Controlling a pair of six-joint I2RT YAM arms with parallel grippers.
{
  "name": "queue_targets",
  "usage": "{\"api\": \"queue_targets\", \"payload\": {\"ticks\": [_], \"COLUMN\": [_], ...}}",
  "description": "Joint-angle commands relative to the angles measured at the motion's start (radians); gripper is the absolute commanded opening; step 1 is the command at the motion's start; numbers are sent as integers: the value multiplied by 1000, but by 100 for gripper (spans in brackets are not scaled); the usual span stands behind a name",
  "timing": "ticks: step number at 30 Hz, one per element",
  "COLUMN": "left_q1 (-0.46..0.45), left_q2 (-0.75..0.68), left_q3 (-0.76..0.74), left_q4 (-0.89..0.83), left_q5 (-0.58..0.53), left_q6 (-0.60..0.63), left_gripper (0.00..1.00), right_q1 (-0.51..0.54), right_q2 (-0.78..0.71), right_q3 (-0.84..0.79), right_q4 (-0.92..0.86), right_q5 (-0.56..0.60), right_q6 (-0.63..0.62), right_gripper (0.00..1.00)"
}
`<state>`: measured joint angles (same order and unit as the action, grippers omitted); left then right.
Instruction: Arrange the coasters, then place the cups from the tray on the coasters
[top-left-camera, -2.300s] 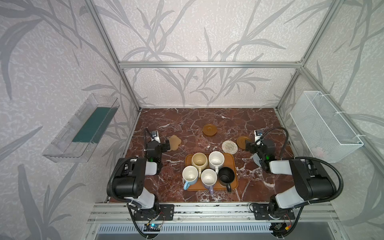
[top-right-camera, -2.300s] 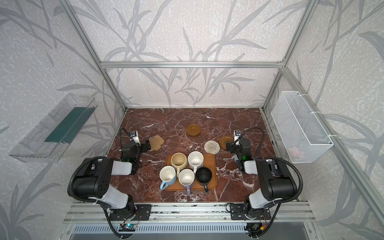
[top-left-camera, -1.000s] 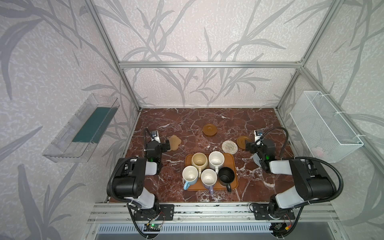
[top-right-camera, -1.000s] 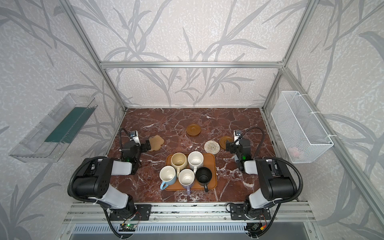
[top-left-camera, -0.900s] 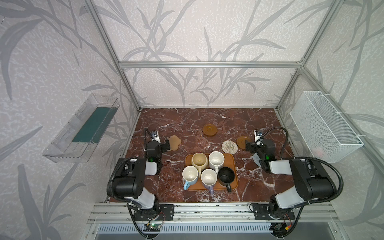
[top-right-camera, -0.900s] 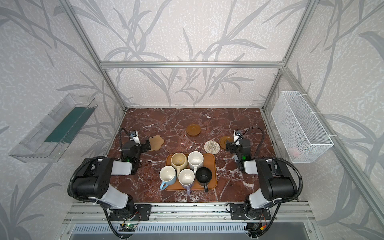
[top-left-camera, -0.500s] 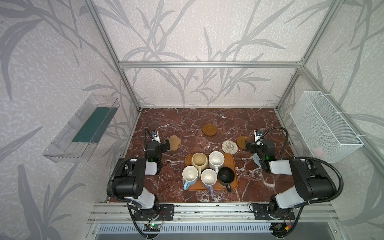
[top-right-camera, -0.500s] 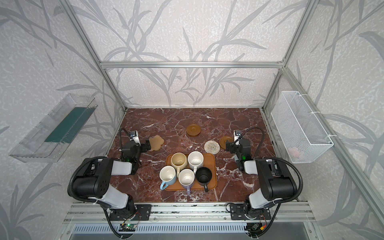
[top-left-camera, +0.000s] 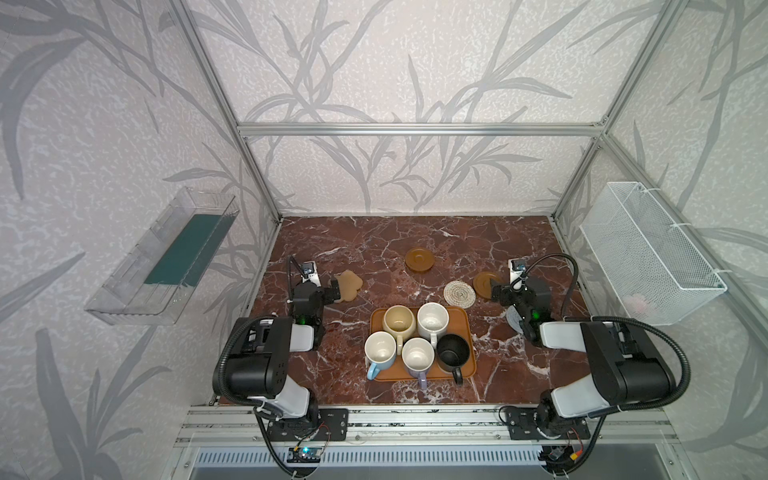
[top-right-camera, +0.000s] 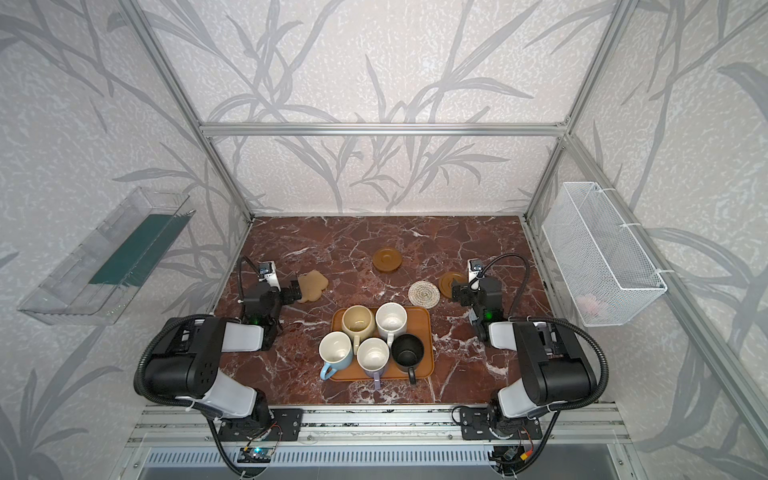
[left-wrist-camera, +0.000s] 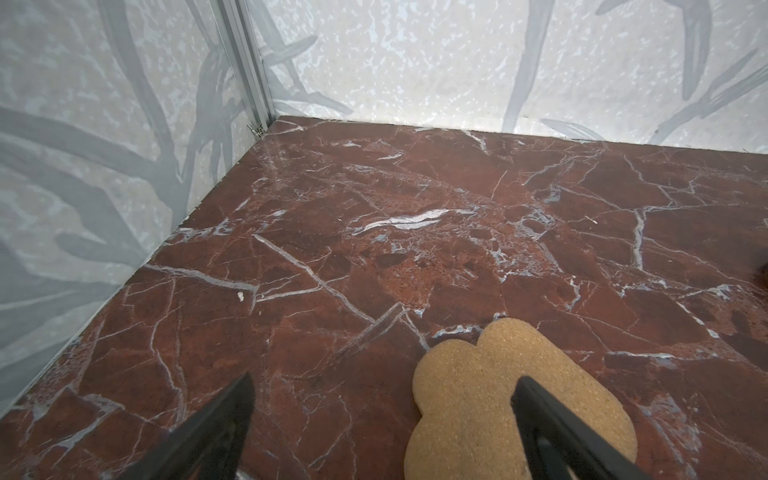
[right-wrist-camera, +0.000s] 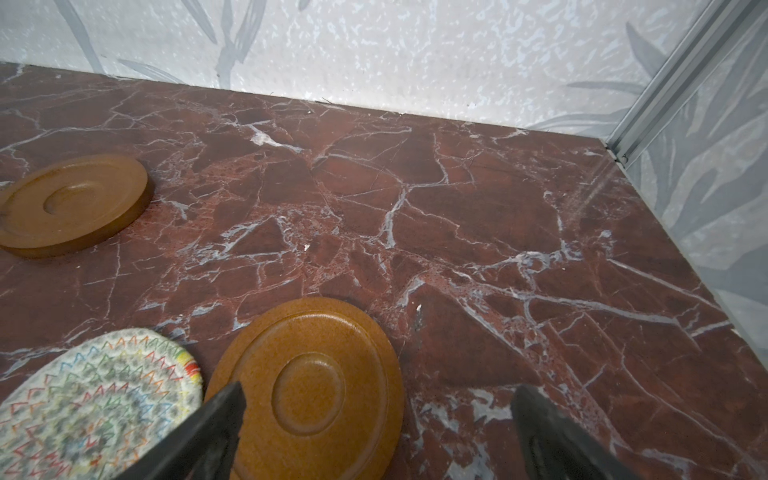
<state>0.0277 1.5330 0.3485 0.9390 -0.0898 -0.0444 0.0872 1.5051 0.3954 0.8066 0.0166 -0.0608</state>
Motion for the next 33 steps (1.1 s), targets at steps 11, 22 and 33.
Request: {"api": "queue_targets", "payload": {"ticks": [11, 22, 33], "left_q1": [-7, -33, -121], "left_q2": [-337, -404, -318], "left_q3": [98, 259, 329], "left_q4": [-378, -665, -784], "left_q5": [11, 191, 119], "left_q6": [-97, -502, -501], "left_gripper": [99, 99, 99], "right_q1": [4, 5, -1], "right_q2": [-283, -298, -236], "right_q3": [51, 281, 437], "right_q4": [-336, -674, -944], "right_q5": [-35, -404, -422], "right_q6": [110, 214, 205], "right_gripper": [99, 99, 99]}}
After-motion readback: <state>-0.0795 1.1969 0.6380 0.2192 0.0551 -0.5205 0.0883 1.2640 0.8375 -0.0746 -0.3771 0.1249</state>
